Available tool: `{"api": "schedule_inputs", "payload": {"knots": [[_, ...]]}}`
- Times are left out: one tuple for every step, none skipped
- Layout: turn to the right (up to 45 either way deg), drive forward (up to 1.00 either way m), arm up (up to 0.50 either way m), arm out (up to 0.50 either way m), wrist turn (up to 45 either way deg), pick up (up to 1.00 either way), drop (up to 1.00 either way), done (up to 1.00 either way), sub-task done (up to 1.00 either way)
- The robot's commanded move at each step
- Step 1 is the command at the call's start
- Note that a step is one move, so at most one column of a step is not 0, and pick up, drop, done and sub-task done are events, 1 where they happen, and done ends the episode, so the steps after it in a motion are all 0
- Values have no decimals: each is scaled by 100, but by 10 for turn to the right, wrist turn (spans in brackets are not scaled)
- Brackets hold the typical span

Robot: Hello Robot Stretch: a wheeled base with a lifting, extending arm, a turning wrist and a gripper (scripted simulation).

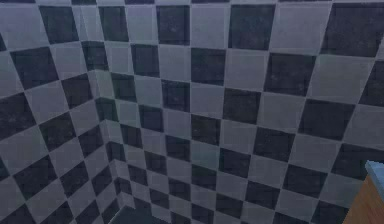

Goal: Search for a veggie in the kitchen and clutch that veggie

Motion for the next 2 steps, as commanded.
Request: {"api": "schedule_inputs", "payload": {"knots": [[0,0,10,0,0,0,0,0,0],[0,0,0,0,0,0,0,100,0]]}}
